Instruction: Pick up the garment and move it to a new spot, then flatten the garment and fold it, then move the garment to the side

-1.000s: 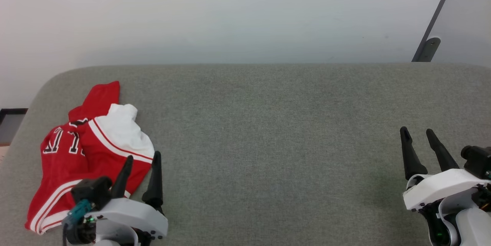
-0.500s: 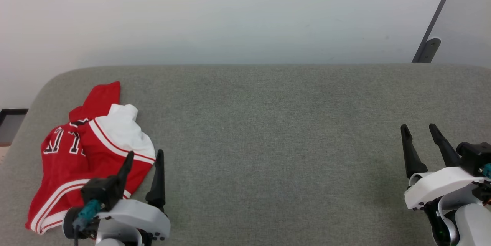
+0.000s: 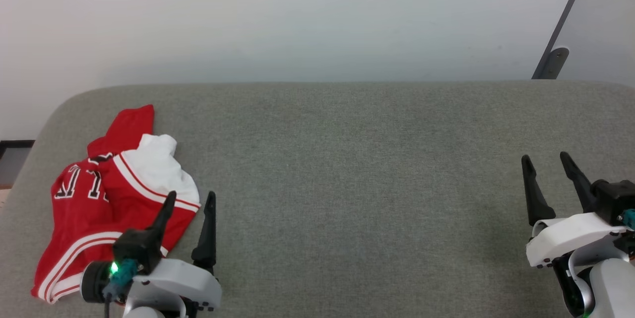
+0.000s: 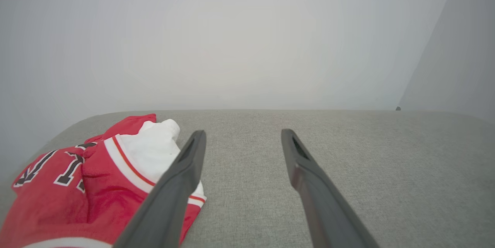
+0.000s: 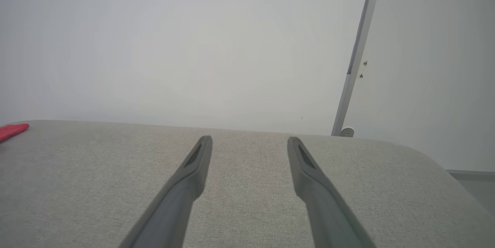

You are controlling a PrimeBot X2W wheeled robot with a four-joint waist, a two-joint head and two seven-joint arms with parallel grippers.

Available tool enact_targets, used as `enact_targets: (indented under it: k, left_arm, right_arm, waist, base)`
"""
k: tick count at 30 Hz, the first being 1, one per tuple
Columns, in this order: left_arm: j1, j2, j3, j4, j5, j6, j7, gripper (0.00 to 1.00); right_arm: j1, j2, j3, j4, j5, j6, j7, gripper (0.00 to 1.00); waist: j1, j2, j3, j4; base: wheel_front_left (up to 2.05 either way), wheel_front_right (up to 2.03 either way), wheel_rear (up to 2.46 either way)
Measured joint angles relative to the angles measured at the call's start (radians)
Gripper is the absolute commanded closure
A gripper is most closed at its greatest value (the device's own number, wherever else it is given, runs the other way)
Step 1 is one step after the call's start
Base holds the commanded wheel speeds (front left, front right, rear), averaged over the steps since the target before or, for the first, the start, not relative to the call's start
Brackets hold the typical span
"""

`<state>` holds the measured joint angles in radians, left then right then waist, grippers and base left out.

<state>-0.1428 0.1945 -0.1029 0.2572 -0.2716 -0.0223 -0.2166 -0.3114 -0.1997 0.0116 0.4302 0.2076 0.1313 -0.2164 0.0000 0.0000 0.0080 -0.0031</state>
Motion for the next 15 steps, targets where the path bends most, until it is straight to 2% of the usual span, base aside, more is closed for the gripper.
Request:
enact_targets:
  k: [15]
  left_arm:
    - [-0.016,-0.020,0.003,0.020,0.119,-0.041,-0.029,0.00]
  right_arm:
    - [-0.001,0.001,-0.041,-0.012,-0.080,0.000,-0.030,0.00]
  waist:
    - [0.0000,0.0000,0.004,0.020]
  base:
    - [0.00,0.00,0.00]
